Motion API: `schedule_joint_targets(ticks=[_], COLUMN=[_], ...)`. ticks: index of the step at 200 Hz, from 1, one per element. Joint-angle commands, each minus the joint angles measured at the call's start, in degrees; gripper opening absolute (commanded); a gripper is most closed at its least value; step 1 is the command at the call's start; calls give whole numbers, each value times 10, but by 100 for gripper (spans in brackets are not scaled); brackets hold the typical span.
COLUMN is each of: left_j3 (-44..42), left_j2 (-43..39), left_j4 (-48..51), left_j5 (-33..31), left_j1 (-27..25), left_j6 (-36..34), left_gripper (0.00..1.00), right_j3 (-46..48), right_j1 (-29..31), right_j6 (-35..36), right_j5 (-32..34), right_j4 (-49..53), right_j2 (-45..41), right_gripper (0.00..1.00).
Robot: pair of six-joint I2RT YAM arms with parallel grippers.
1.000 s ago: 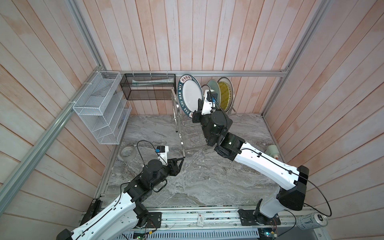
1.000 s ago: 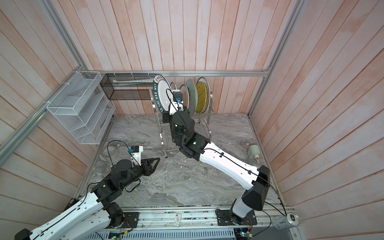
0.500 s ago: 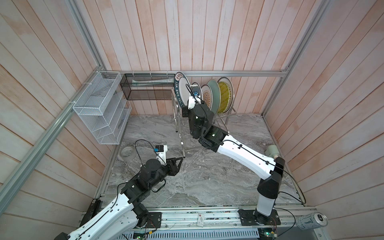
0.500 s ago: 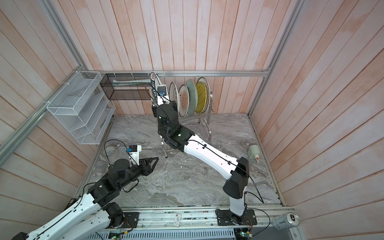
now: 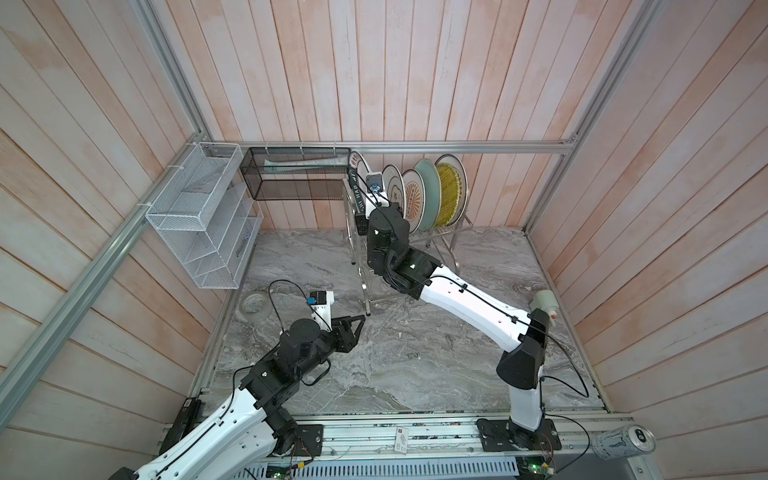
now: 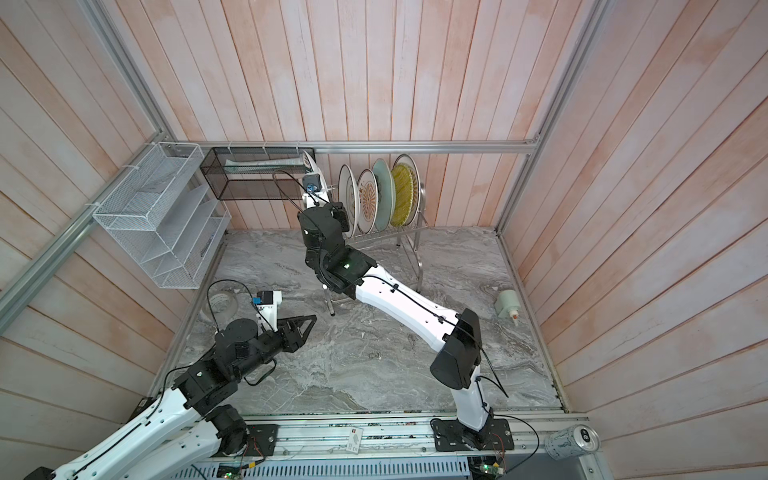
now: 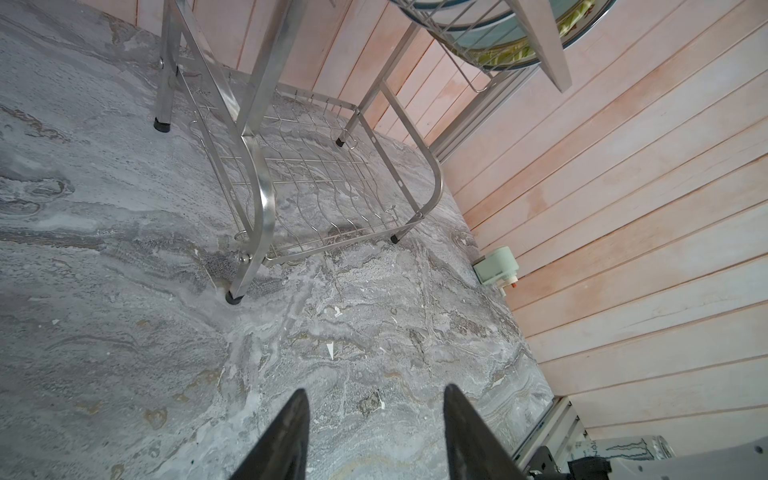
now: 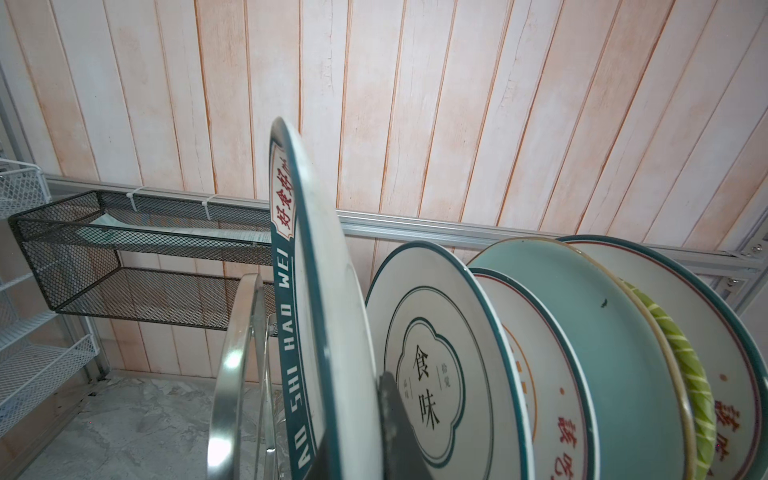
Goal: Load the plates into the dish rack
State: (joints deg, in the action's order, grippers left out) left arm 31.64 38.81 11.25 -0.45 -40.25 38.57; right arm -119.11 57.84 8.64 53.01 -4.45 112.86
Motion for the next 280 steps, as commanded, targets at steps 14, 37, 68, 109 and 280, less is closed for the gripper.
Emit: schedule_joint_targets(ticks=[14,37,68,109,280], left_j3=[11,11,11,12,12], left_j2=[-4,-3,1,4,10], left_j4=[10,10,9,8,7], left_j5=[-4,-5,-3,-4,-4], left_j1=[-2,-2,-2,-2,-2], left_j6=[-10,-10,-9,-11,-13], left_gripper=[53,53,53,53,53], right_j3=[-26,-29,-36,-48,-49], right_j1=[-10,-13,-20,-21,-21], right_j6=[-1,-3,-28,-42,-70], right_j5=[23,27,21,19,40], right_j4=[-9,-7,20,45,92], right_j2=[11,17,27,36,44], right_gripper=[0,0,0,0,0])
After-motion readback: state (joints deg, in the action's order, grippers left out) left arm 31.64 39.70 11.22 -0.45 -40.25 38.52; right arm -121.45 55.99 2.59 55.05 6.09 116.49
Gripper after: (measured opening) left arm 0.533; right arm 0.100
